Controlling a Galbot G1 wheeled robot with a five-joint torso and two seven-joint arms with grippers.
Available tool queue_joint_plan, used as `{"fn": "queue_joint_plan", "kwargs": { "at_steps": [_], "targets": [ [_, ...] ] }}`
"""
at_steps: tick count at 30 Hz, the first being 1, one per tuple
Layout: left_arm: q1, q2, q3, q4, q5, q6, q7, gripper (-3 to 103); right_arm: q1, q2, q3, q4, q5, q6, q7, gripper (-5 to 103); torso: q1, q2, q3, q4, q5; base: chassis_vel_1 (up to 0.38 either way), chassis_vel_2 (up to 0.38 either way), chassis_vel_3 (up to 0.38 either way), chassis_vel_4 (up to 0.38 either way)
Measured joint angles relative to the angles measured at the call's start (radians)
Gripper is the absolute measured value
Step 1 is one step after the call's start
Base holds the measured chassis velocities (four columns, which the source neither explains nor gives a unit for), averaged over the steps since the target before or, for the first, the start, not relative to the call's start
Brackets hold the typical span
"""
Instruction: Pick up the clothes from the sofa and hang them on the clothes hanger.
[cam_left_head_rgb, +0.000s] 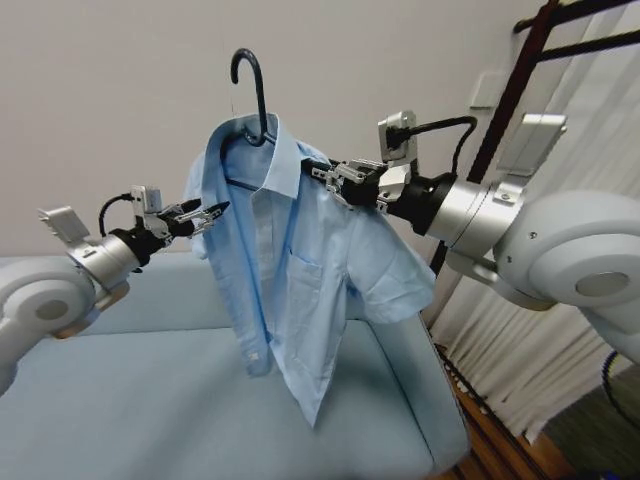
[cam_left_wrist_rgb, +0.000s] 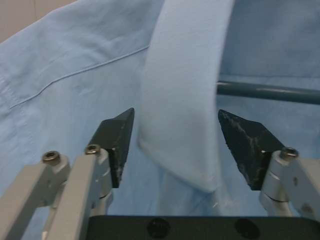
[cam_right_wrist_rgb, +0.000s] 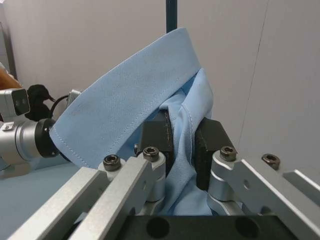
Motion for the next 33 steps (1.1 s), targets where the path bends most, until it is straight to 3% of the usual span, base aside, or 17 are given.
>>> {"fn": "queue_joint_plan", "kwargs": {
  "at_steps": [2,3,4,8,11,15,21,26,31,33],
  "targets": [
    [-0.06,-0.009,0.047,0.011,-0.002,0.004,0.012,44,-0.003,-0.001,-0.002,-0.002,-0.003,-0.005,-0.003,12,0.0,0.0,0.0,0.0,0.0002,0.0,0.0,0.0,0.0],
    [-0.07,-0.012,0.057,0.014,-0.002,0.006,0.014,44,-0.004,-0.001,-0.003,-0.004,-0.004,-0.007,-0.003,12,0.0,0.0,0.0,0.0,0.0002,0.0,0.0,0.0,0.0],
    [-0.07,-0.012,0.057,0.014,-0.002,0.006,0.014,44,-0.004,-0.001,-0.003,-0.004,-0.004,-0.007,-0.003,12,0.0,0.0,0.0,0.0,0.0002,0.0,0.0,0.0,0.0],
    [-0.08,-0.02,0.069,0.013,-0.002,0.018,0.017,23,-0.008,-0.001,-0.005,-0.028,-0.014,-0.017,-0.012,12,0.0,0.0,0.0,0.0003,-0.0001,0.0,0.0,0.0,0.0],
    [-0.073,-0.02,0.066,0.008,-0.001,0.022,0.018,18,-0.011,0.002,-0.007,-0.042,-0.025,-0.02,-0.017,12,0.0,0.0,0.0,0.0003,0.0,0.0,0.0,0.0,0.0],
    [-0.068,-0.021,0.064,0.001,0.001,0.026,0.019,3,-0.015,0.018,-0.015,-0.062,-0.049,-0.023,0.003,12,0.0,0.0,0.0,0.0002,0.0,0.0,0.0,0.0,0.0],
    [-0.096,-0.029,0.092,-0.004,0.003,0.033,0.022,0,-0.024,0.046,-0.021,-0.071,-0.082,-0.026,0.047,12,0.0,0.0,0.0,0.0004,-0.0001,0.0,0.0,0.0,0.0],
    [-0.214,-0.049,0.197,0.003,0.004,0.039,0.02,0,-0.026,0.07,-0.032,-0.065,-0.098,-0.036,0.087,12,0.0,0.0,0.0,0.0002,-0.0001,0.0,0.0,0.0,0.0],
    [-0.384,-0.092,0.357,0.023,0.003,0.049,-0.006,0,-0.026,0.082,-0.039,-0.064,-0.102,-0.047,0.099,12,0.0,0.0,0.0,-0.0002,0.0001,0.0,0.0,0.0,0.0],
    [-0.388,-0.094,0.363,0.023,0.003,0.049,-0.008,0,-0.026,0.083,-0.039,-0.067,-0.103,-0.047,0.099,12,0.0,0.0,0.0,-0.0002,0.0001,0.0,0.0,0.0,0.0]
  ]
}}
